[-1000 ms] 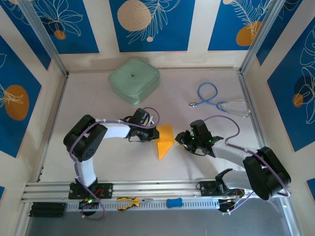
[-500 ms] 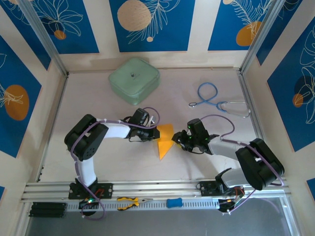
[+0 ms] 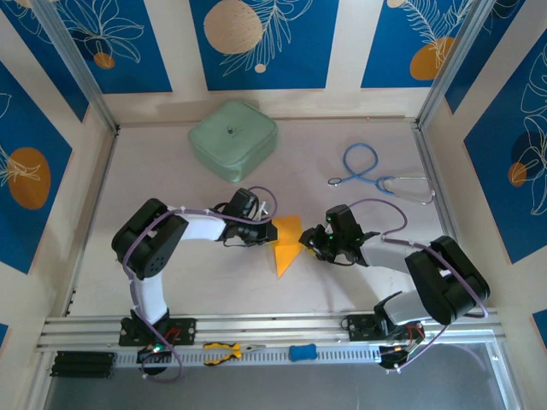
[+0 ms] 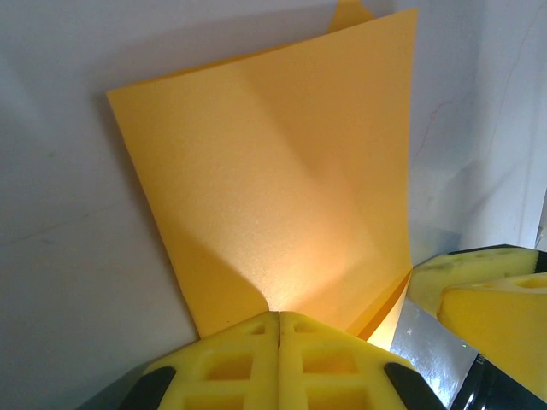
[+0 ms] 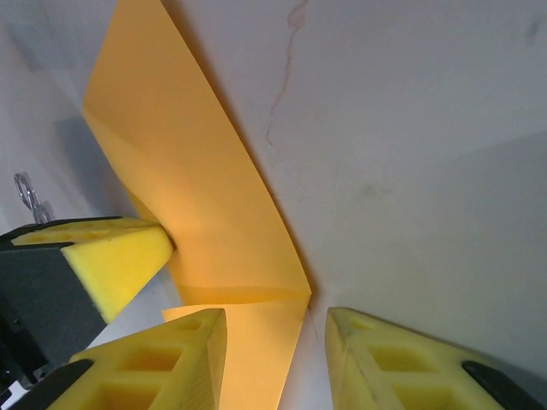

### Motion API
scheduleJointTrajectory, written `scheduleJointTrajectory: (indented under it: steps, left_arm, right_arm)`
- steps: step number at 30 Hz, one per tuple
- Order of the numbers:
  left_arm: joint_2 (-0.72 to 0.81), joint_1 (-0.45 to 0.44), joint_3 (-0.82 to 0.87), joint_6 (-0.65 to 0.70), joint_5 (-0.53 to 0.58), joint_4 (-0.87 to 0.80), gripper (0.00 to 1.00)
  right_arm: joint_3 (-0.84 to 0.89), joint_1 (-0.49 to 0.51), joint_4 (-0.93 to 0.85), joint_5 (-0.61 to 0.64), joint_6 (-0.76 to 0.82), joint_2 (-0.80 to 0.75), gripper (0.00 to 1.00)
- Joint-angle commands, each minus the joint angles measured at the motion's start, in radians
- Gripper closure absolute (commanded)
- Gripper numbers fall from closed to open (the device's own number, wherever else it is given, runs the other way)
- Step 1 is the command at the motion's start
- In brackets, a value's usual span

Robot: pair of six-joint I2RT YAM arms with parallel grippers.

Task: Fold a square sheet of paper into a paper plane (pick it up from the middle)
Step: Fold the wing for the fifth time at the center of the table.

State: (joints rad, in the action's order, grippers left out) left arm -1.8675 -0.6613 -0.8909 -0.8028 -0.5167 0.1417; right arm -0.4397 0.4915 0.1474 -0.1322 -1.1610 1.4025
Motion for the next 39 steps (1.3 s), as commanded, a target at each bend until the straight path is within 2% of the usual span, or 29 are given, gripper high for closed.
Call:
scheduleJointTrajectory:
  steps: [1,7,19,26,34,39]
  left_arm:
    - [-0.022,0.007,0.023,0.017,0.002,-0.027,0.94]
    - [-0.020,0.007,0.023,0.019,-0.001,-0.028,0.95]
    - [-0.018,0.007,0.023,0.019,-0.002,-0.028,0.95]
    - [-0.018,0.007,0.020,0.018,-0.003,-0.028,0.95]
    - [-0.012,0.007,0.020,0.018,-0.002,-0.031,0.95]
    - [-0.013,0.007,0.019,0.015,-0.001,-0.031,0.95]
  right_arm:
    - [-0.030,-0.005,0.018,-0.040,0.021,0.031,0.64]
    - [-0.031,0.002,0.076,-0.034,0.010,0.069,0.65]
    - [0.004,-0.014,0.144,-0.049,0.052,0.032,0.67]
    - [0.004,-0.067,0.235,-0.204,0.139,0.078,0.65]
    - [-0.019,-0.150,0.242,-0.335,0.246,0.117,0.65]
    - [-0.055,-0.161,0.247,-0.399,0.282,0.170,0.66]
